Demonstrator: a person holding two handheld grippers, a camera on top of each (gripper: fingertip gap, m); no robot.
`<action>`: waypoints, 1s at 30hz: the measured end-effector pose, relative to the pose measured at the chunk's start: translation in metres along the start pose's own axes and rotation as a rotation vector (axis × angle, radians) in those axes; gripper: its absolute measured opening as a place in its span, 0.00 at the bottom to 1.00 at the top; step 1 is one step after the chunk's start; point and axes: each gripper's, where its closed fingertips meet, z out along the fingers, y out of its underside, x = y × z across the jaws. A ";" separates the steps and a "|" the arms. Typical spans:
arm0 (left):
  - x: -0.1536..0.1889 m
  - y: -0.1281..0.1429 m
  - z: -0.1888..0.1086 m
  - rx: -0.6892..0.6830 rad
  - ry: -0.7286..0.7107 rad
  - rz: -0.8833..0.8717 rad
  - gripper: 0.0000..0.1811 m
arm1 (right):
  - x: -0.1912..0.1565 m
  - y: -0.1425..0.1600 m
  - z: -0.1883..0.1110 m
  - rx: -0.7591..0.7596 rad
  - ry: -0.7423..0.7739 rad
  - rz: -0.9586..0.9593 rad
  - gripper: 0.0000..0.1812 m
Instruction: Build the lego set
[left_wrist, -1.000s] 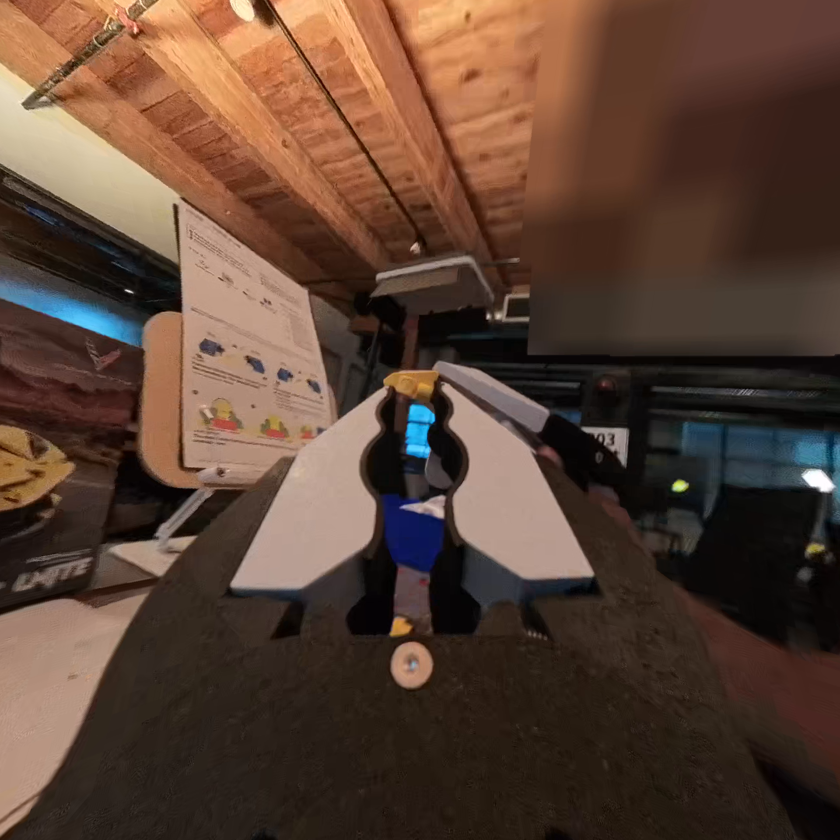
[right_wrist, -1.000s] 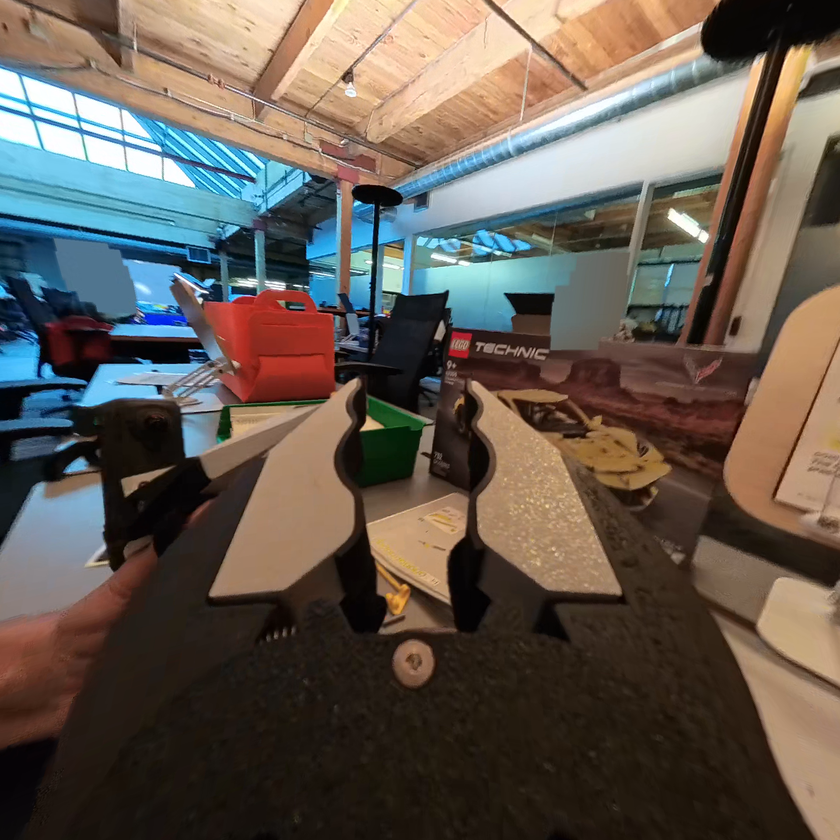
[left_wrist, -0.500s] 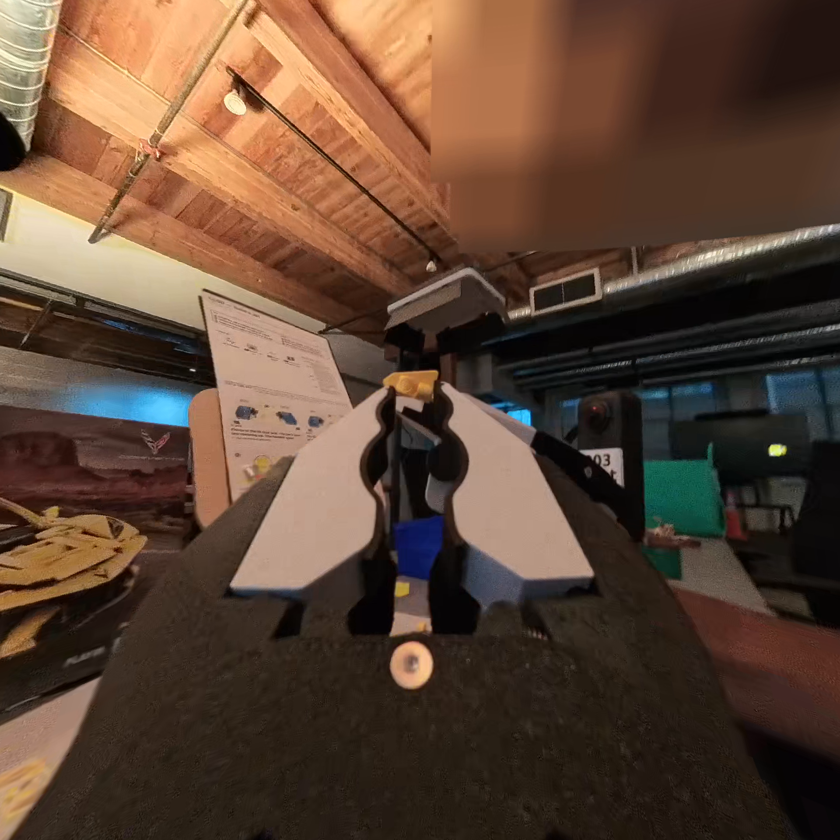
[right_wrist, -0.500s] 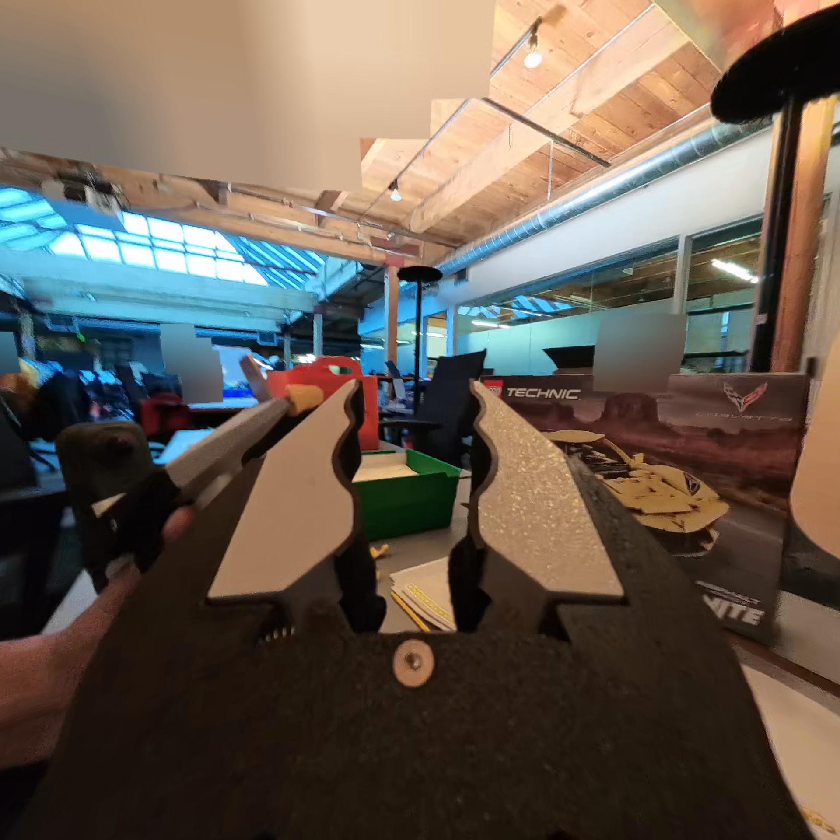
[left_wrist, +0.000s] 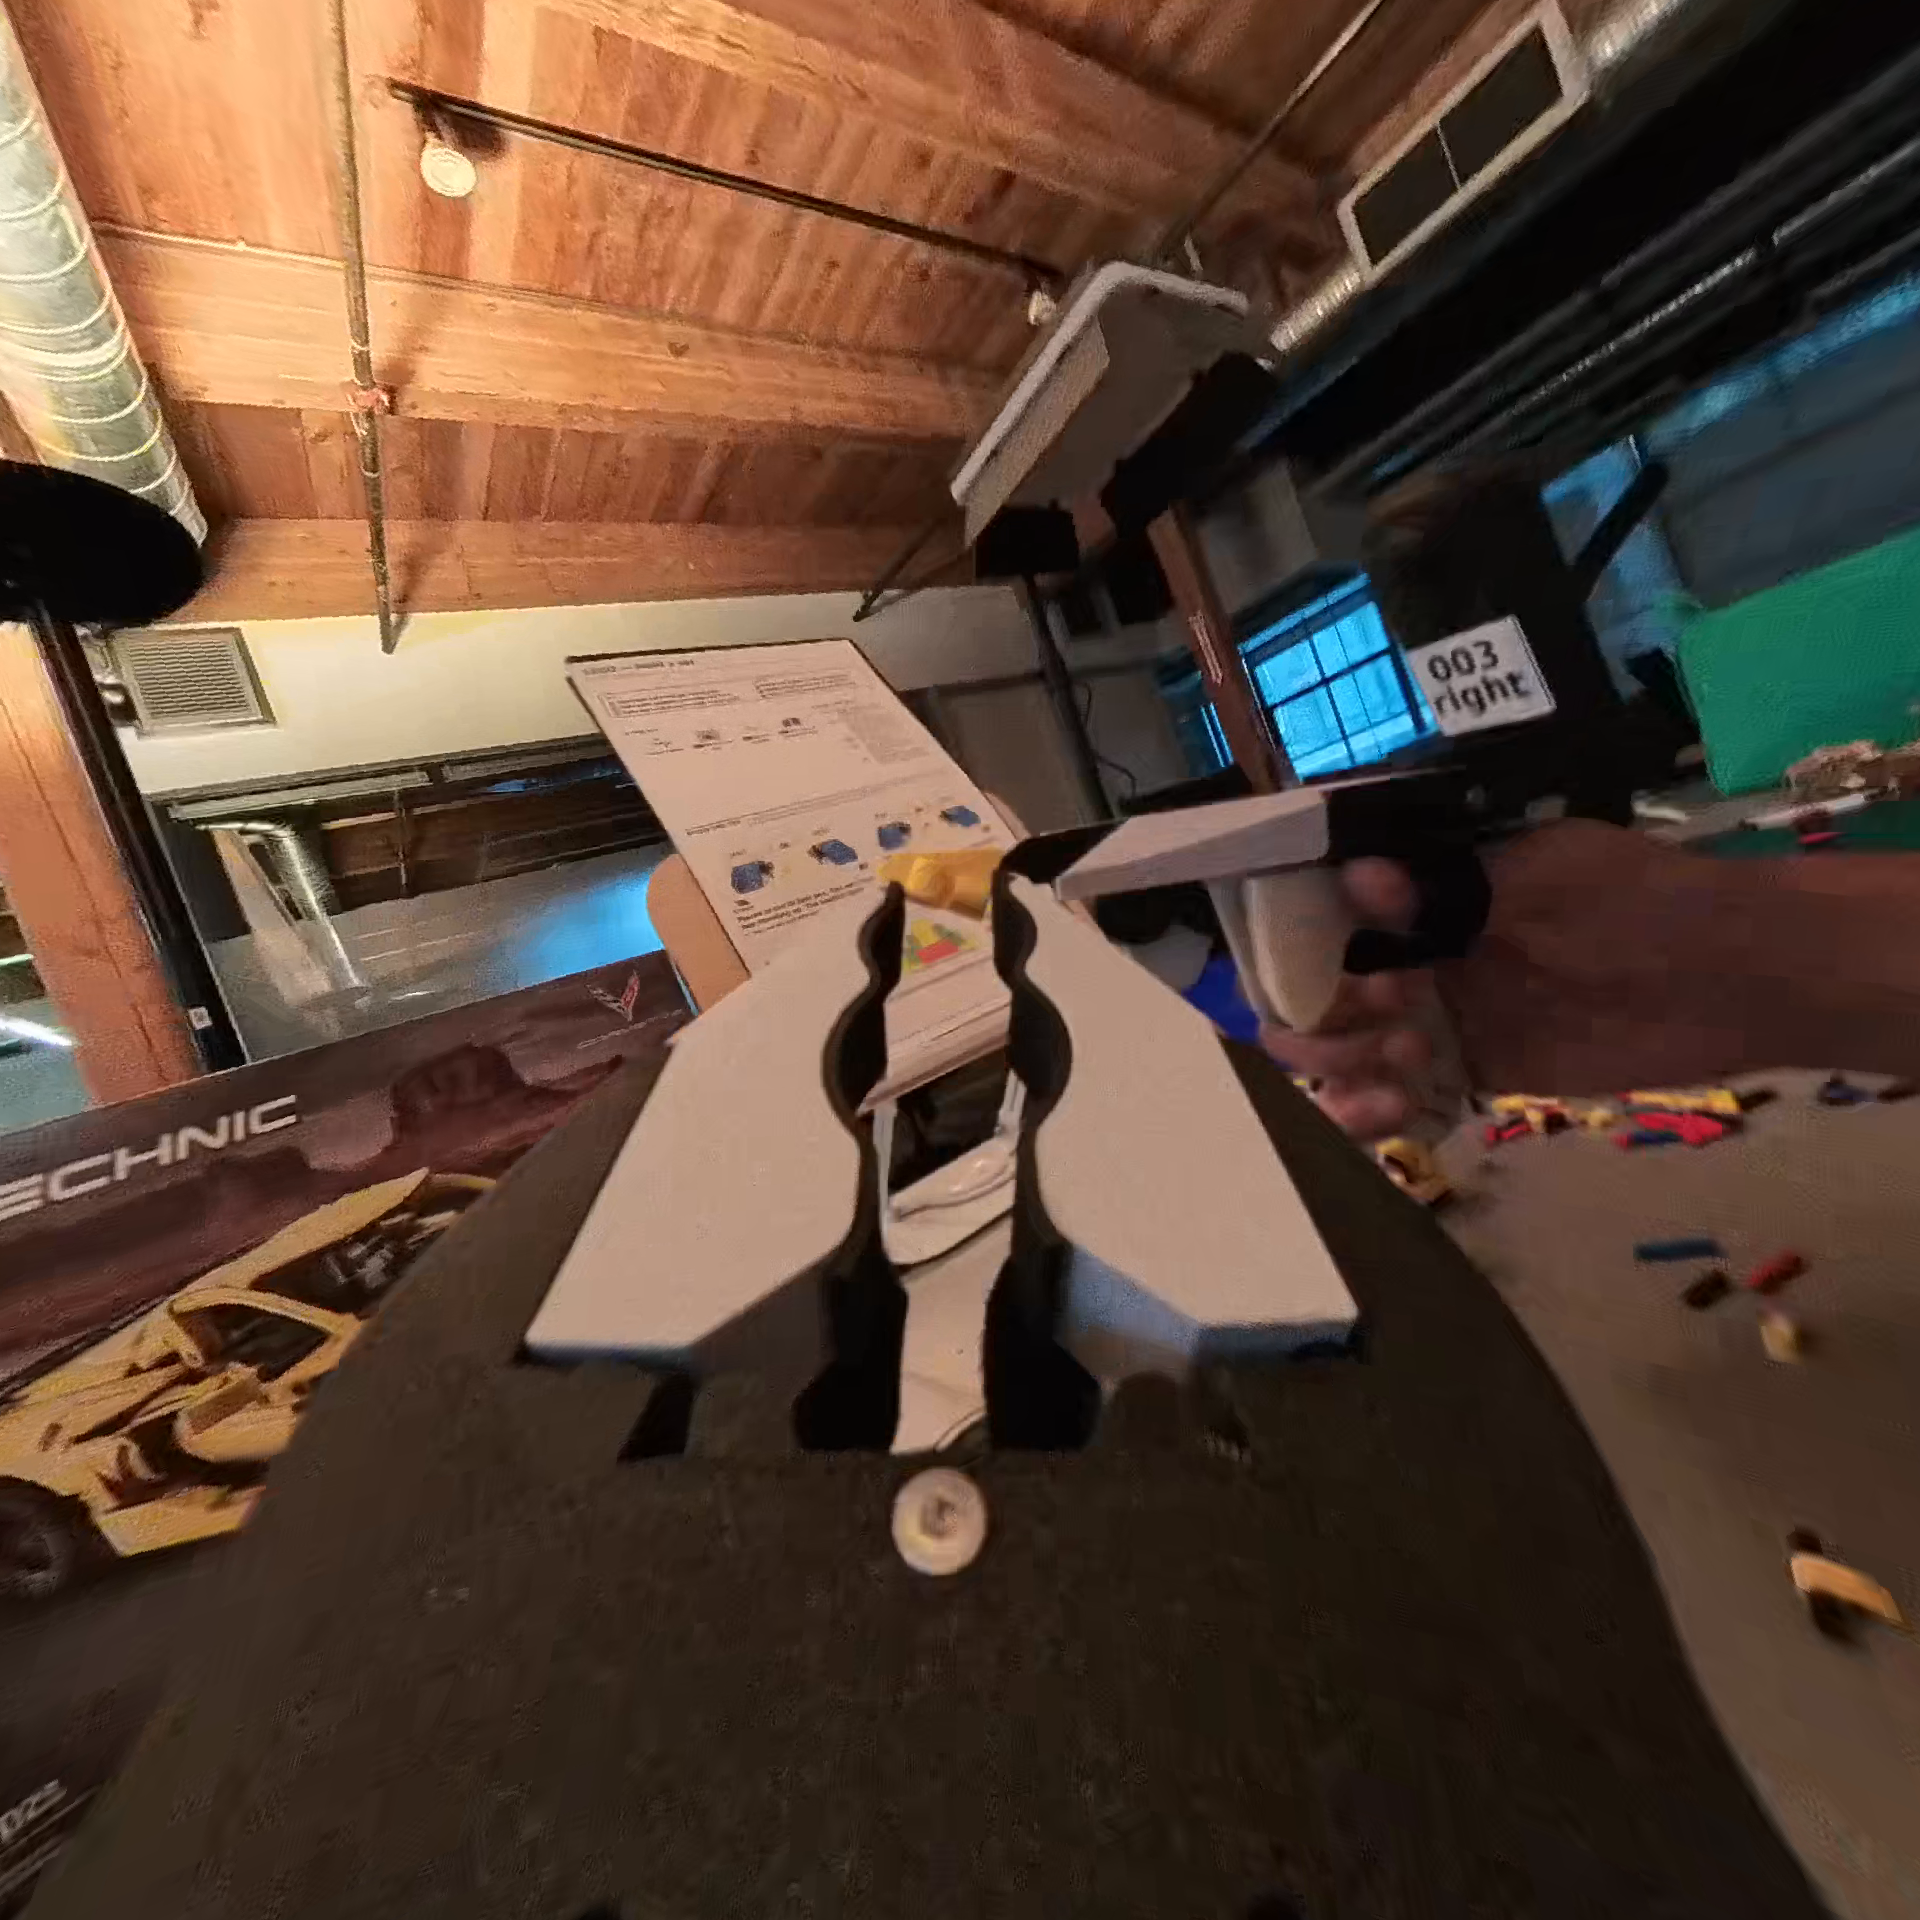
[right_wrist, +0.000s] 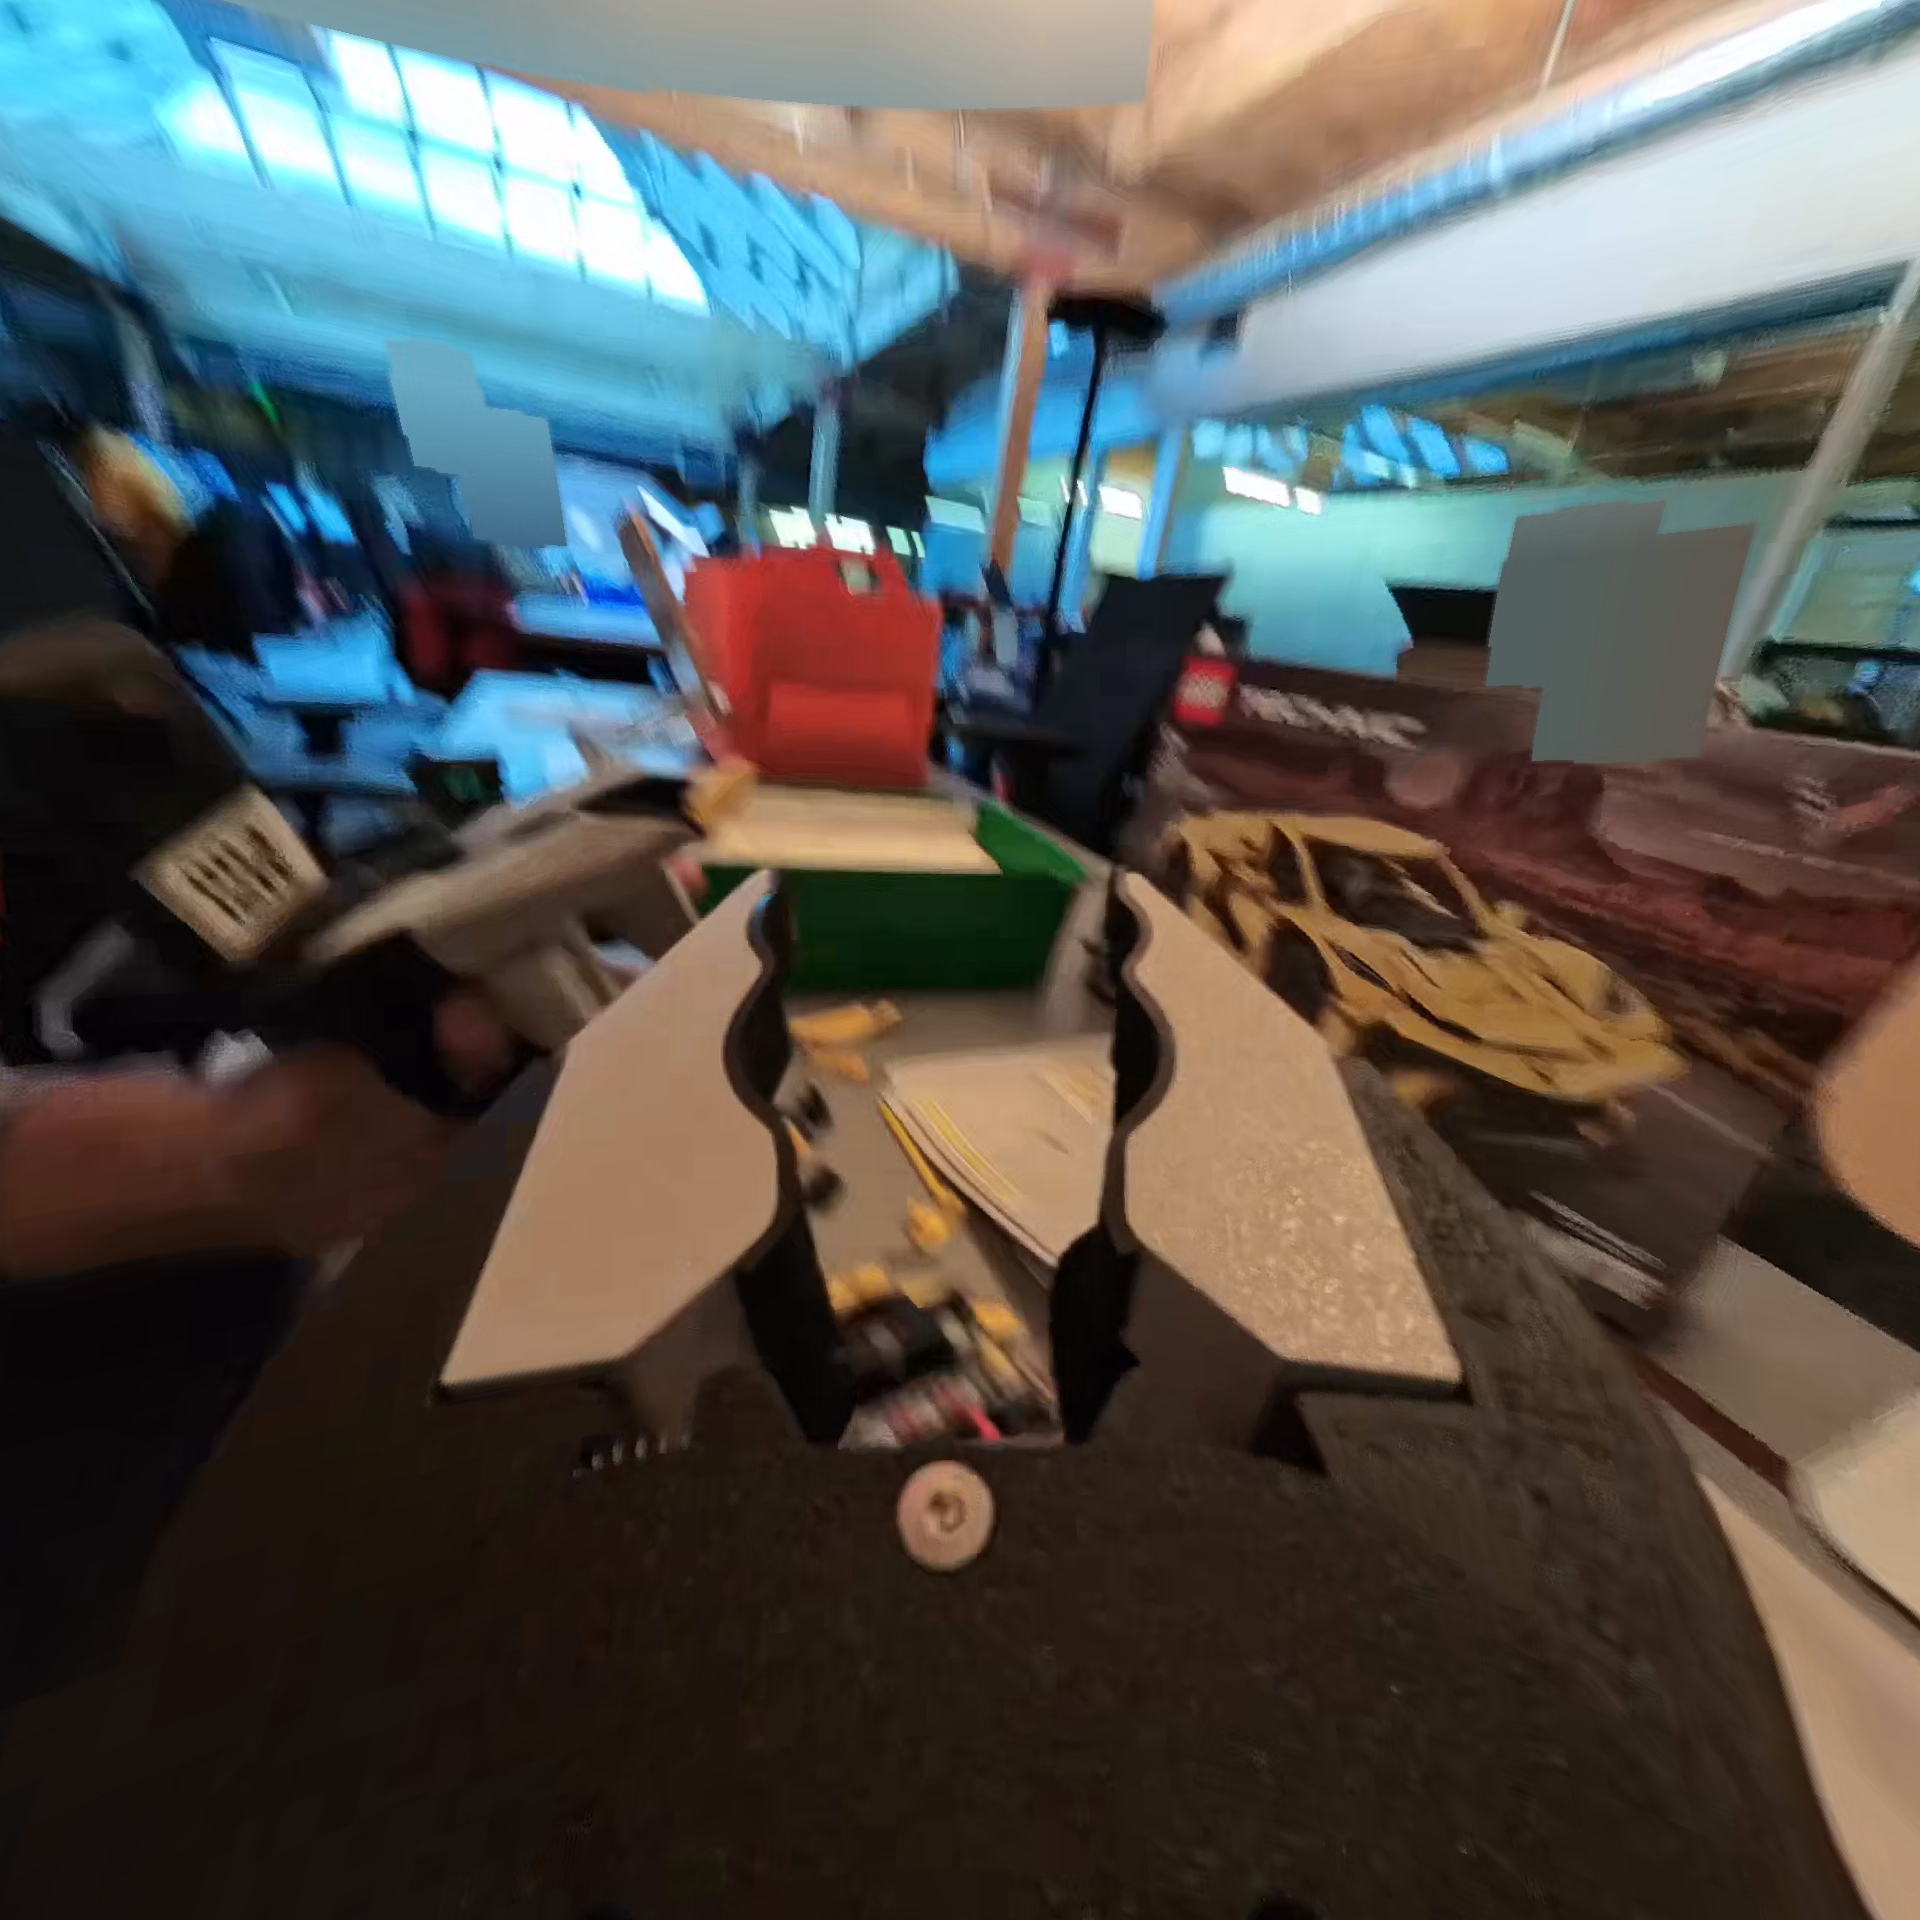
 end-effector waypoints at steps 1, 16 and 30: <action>0.003 0.003 -0.001 -0.016 0.018 0.021 0.09 | 0.016 0.004 -0.013 -0.057 0.042 -0.044 0.36; 0.061 0.014 0.008 -0.084 0.200 0.032 0.09 | 0.005 -0.035 -0.058 0.498 0.020 0.571 0.36; 0.072 0.041 0.001 -0.214 0.223 0.496 0.09 | -0.043 0.010 -0.055 -0.020 -0.251 0.489 0.10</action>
